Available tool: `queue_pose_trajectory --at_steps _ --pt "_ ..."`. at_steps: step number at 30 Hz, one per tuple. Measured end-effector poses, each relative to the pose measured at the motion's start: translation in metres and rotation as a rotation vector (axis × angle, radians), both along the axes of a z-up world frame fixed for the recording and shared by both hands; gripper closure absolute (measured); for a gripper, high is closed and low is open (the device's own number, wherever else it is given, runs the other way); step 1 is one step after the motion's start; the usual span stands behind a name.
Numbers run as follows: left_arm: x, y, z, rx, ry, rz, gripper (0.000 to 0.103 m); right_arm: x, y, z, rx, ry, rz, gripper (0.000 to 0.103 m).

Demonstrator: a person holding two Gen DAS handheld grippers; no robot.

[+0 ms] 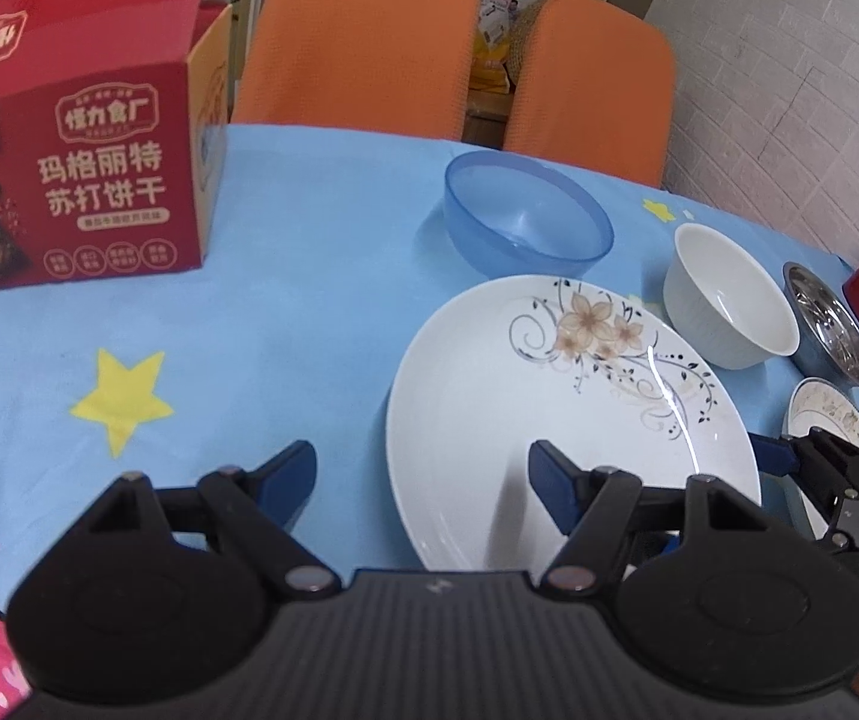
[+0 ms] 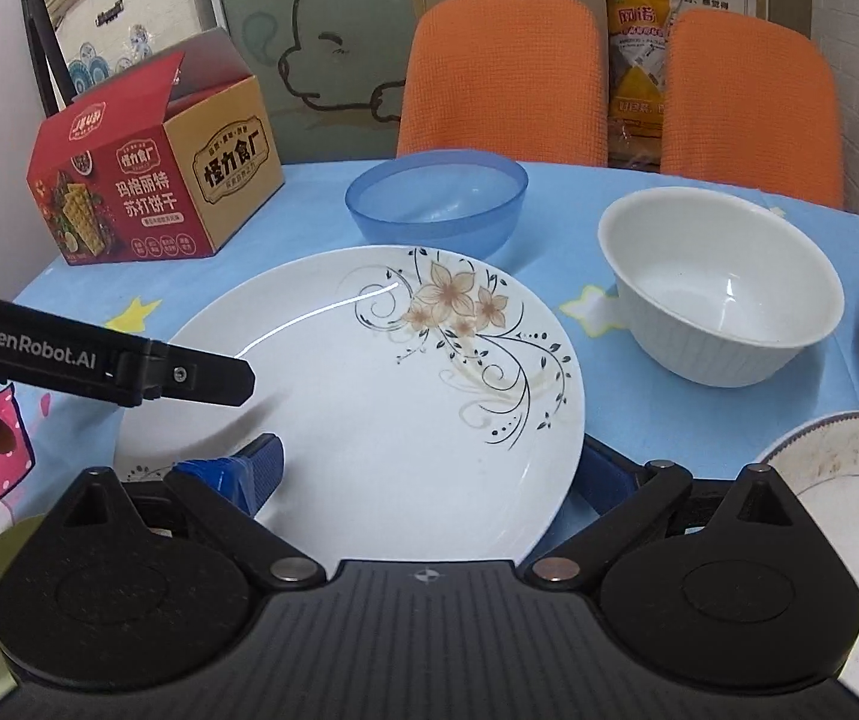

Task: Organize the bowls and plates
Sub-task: 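Slide the green plate under the floral plate rim and grip both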

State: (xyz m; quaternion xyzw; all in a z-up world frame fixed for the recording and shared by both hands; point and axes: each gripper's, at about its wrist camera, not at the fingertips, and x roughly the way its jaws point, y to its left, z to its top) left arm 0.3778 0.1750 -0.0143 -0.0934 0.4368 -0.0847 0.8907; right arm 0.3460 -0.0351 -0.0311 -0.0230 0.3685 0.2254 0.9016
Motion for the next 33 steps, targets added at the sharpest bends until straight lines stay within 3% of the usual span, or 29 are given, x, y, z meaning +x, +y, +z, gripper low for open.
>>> queue_pose_trajectory --at_steps 2,7,10,12,15,17,21,26,33 --pt "0.002 -0.006 -0.003 0.009 0.001 -0.001 0.034 -0.005 0.006 -0.002 -0.043 -0.02 0.016 0.014" --pt "0.002 -0.016 -0.004 0.066 -0.016 -0.01 0.038 -0.01 0.003 -0.004 -0.019 -0.045 0.049 0.012" --pt "-0.001 -0.021 -0.004 0.103 -0.028 -0.01 0.046 -0.013 0.003 -0.005 -0.008 -0.062 0.04 0.014" --pt "-0.002 -0.026 -0.003 0.097 -0.029 -0.01 0.057 -0.013 0.004 -0.005 -0.011 -0.071 0.036 0.015" --pt "0.001 -0.029 -0.001 0.105 -0.012 0.029 0.057 -0.011 0.009 -0.004 -0.029 -0.068 0.023 0.016" --pt "0.003 -0.028 0.003 0.09 0.001 0.032 0.063 -0.009 0.01 -0.002 -0.032 -0.049 0.024 0.016" --pt "-0.006 -0.029 0.017 0.103 -0.031 0.034 0.063 -0.013 0.006 0.011 0.01 -0.052 0.015 0.016" --pt "-0.032 -0.028 0.035 0.114 -0.075 0.033 0.063 -0.032 0.006 0.026 0.023 -0.1 0.003 0.016" --pt "-0.103 -0.021 0.046 0.149 -0.103 0.061 0.061 -0.09 0.013 0.037 0.063 -0.116 0.025 0.015"
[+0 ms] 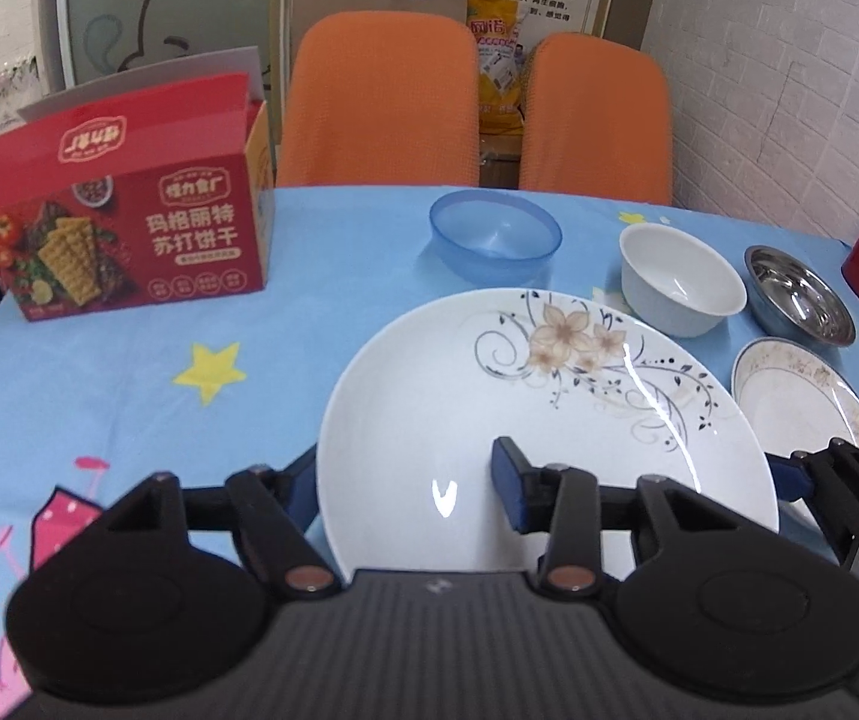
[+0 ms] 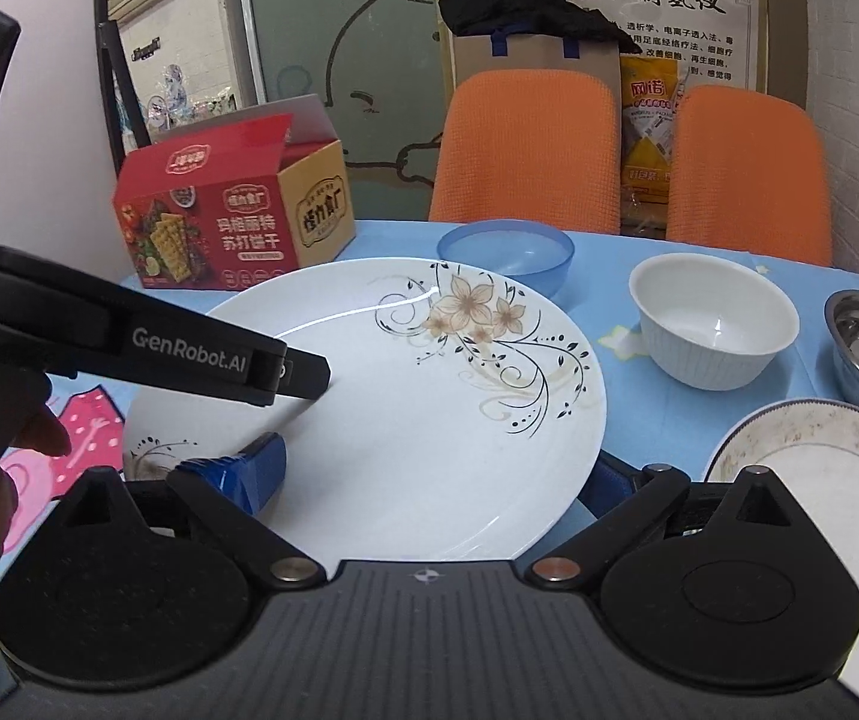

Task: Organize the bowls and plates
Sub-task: 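Slide the green plate under the floral plate rim and grip both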

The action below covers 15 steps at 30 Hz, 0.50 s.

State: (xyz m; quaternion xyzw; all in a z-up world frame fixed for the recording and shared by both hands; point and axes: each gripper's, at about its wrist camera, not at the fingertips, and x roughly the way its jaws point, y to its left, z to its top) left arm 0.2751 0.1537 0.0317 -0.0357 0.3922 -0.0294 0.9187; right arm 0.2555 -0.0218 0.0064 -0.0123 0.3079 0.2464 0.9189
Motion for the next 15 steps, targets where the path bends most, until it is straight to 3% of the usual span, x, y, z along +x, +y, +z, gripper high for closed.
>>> queue_pose_trajectory --at_steps 7,13,15 --pt "-0.069 0.007 -0.012 0.045 0.012 0.041 0.06 -0.064 0.009 -0.006 0.052 0.054 0.02 0.014" --pt "-0.081 0.016 -0.035 0.022 0.049 0.058 0.057 -0.075 0.021 -0.025 0.031 0.103 0.029 0.015" --pt "-0.082 0.022 -0.042 -0.007 0.054 0.058 0.051 -0.074 0.021 -0.027 0.033 0.115 0.032 0.015"
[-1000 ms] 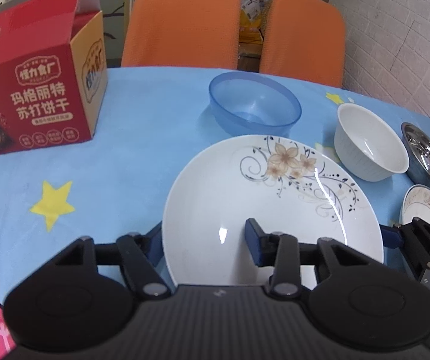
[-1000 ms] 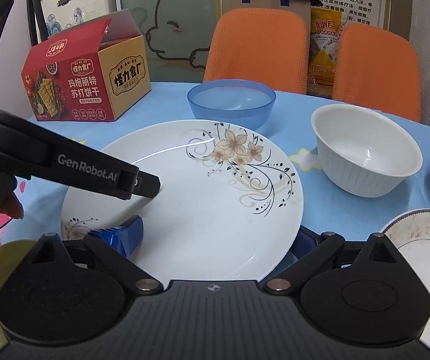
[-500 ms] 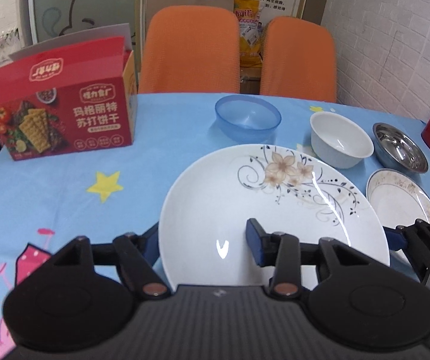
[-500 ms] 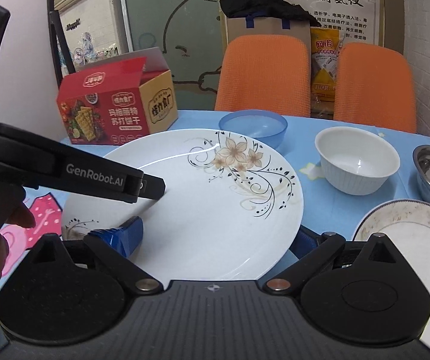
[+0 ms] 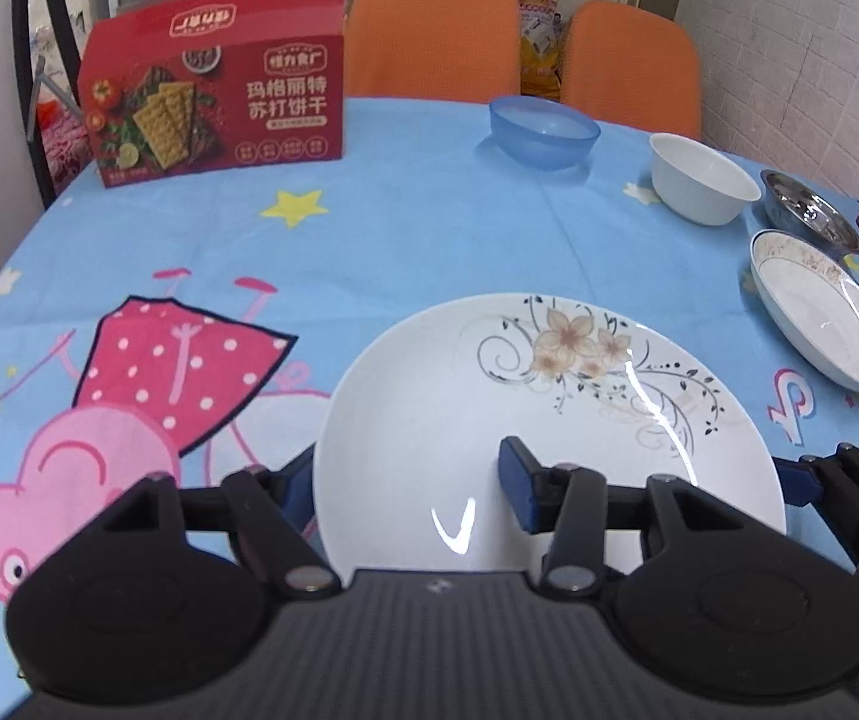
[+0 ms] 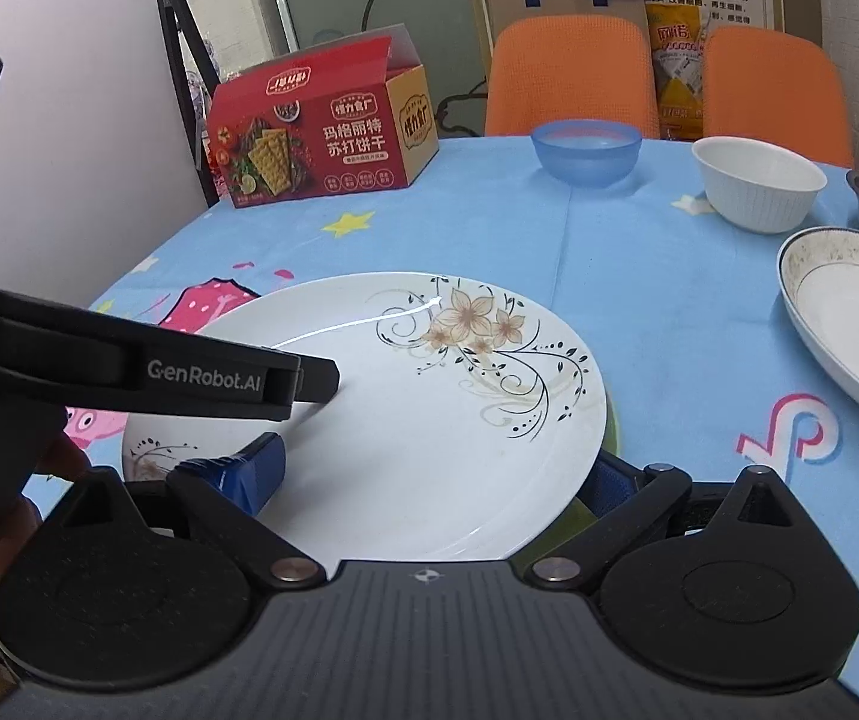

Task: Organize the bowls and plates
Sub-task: 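Slide the green plate under the floral plate rim and grip both, then carry the stacked plates with the left gripper toward the gold-rimmed plate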

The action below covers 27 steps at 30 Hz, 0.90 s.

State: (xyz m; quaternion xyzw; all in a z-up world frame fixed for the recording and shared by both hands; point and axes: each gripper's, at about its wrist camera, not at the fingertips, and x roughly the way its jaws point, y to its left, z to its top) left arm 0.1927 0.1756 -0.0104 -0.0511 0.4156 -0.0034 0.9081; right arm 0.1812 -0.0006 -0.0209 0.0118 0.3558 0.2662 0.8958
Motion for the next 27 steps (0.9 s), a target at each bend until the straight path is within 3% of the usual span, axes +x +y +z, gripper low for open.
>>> queue_pose_trajectory --at_steps 3,6,9,12,14,19,27 --pt "-0.002 0.007 -0.004 -0.044 -0.008 0.003 0.048 0.0 -0.006 0.001 0.039 -0.001 -0.015 0.016" --pt "-0.007 0.011 0.005 -0.057 -0.047 0.017 0.044 -0.003 -0.004 0.002 0.014 -0.018 -0.014 0.016" --pt "-0.011 0.011 0.015 -0.041 -0.078 0.018 0.042 -0.012 -0.007 0.004 0.017 -0.035 -0.02 0.018" --pt "-0.01 0.012 0.02 -0.032 -0.09 0.03 0.042 -0.022 -0.003 0.009 -0.054 -0.082 -0.019 0.017" --pt "-0.009 0.01 0.023 -0.036 -0.091 0.031 0.041 -0.023 -0.011 0.013 -0.019 -0.078 -0.03 0.016" --pt "-0.011 -0.004 0.033 -0.04 -0.11 -0.001 0.037 -0.024 -0.051 0.032 0.034 -0.163 -0.144 0.016" --pt "-0.004 -0.062 0.044 -0.08 -0.107 -0.161 0.031 -0.03 -0.134 0.026 0.039 -0.136 -0.321 0.016"
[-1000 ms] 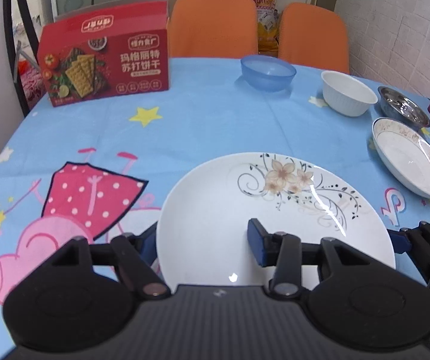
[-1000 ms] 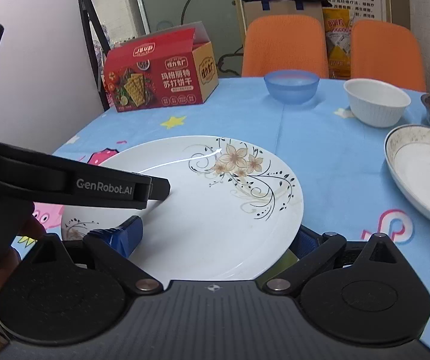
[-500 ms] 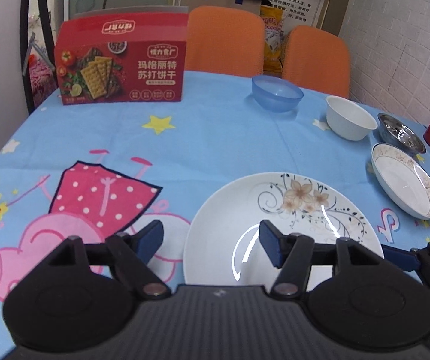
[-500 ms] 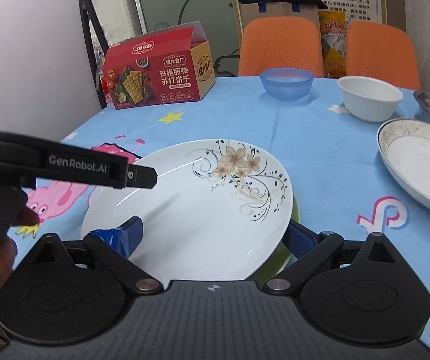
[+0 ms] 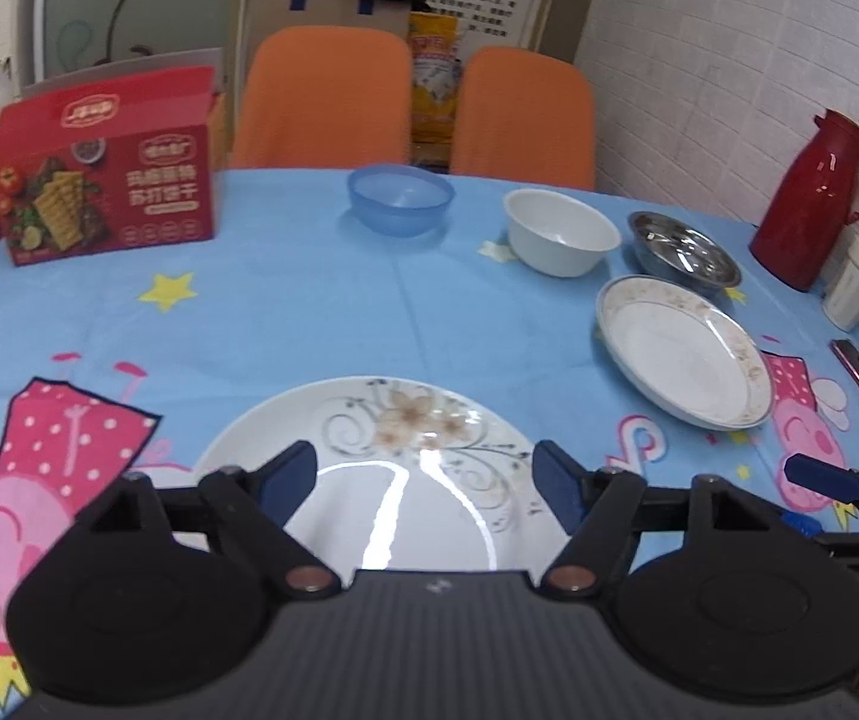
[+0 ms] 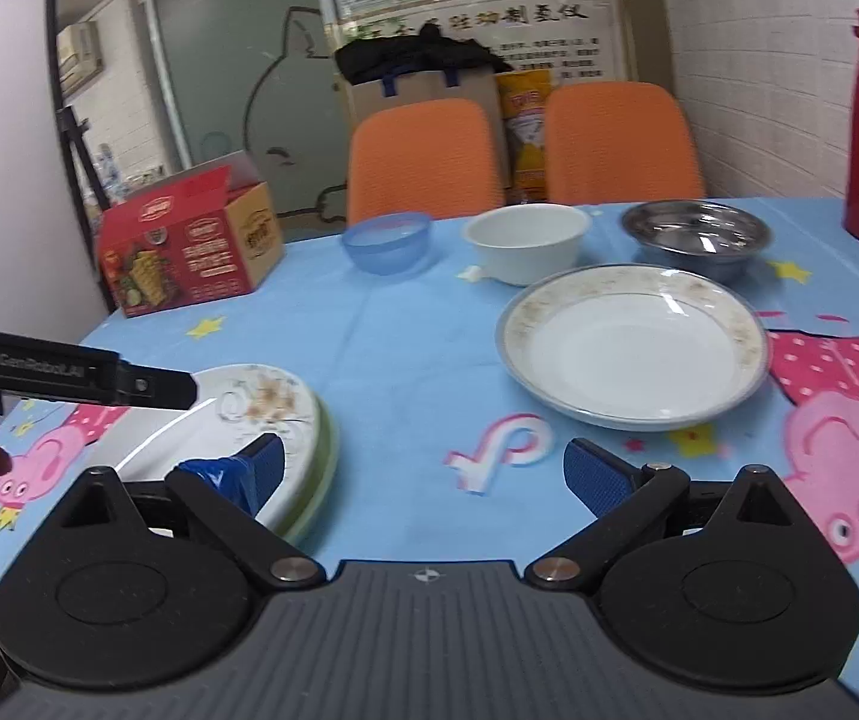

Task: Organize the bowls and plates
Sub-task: 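Carry the stacked plates with the left gripper toward the gold-rimmed plate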

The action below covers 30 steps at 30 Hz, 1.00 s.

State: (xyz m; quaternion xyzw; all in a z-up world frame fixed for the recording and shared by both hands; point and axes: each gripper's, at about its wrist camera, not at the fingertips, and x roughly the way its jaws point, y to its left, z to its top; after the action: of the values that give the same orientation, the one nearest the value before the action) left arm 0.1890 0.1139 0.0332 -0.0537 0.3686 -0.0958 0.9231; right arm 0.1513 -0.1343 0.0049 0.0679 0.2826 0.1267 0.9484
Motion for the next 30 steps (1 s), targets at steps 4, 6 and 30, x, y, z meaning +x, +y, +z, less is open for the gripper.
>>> queue_pose_trajectory --at_steps 4,6,30 --pt "0.015 -0.037 -0.001 0.013 0.018 -0.06 0.031 0.001 -0.043 -0.006 0.045 0.024 -0.115 0.016" --pt "0.024 -0.055 -0.004 0.03 0.02 -0.078 0.031 0.001 -0.057 -0.008 0.055 0.028 -0.14 0.016" --pt "0.076 -0.116 -0.025 0.101 0.108 -0.104 0.03 0.037 -0.115 -0.029 0.127 0.071 -0.182 0.015"
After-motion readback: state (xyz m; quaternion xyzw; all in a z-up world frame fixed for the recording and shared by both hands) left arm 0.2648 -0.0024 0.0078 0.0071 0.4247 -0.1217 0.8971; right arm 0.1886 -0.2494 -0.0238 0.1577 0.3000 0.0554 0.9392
